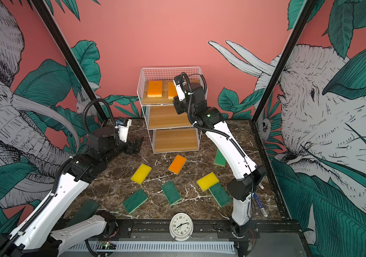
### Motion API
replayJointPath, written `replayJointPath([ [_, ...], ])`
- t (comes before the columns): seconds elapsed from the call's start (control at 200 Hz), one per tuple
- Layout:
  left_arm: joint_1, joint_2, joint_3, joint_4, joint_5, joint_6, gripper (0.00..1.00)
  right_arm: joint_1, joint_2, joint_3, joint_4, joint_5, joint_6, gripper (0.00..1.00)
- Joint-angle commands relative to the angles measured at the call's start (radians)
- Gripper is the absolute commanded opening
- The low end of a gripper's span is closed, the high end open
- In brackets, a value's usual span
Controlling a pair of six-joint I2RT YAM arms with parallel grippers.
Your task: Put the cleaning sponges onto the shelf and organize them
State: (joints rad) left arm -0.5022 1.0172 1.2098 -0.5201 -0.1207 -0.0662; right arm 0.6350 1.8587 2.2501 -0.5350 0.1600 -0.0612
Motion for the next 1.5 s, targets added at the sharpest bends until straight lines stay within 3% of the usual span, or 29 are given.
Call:
replayJointPath([
  [0.0,0.005,0.005,0.009,0.016,0.002,0.009,0.86,0.003,0.026,0.023,0.037,0.02,-0.026,0.4],
  [0.73,0.005,0.051,0.014,0.026,0.0,0.006,0.86,0.003,0.031,0.035,0.067,-0.019,-0.01,0.43],
  [1.005,0.005,0.059,0.018,0.031,0.008,0.002,0.86,0.005,-0.09,-0.103,0.153,-0.033,0.023,0.57],
  [1.13,0.006,0.056,0.018,0.034,0.013,-0.003,0.86,0.004,-0.125,-0.148,0.188,-0.037,0.023,0.69],
  [1.335,0.005,0.042,0.016,0.032,0.017,-0.009,0.86,0.004,-0.074,-0.074,0.123,-0.057,0.026,0.92],
  [1.495,0.005,0.031,0.017,0.032,0.013,-0.006,0.86,0.004,-0.006,0.029,0.052,-0.07,0.036,0.98],
])
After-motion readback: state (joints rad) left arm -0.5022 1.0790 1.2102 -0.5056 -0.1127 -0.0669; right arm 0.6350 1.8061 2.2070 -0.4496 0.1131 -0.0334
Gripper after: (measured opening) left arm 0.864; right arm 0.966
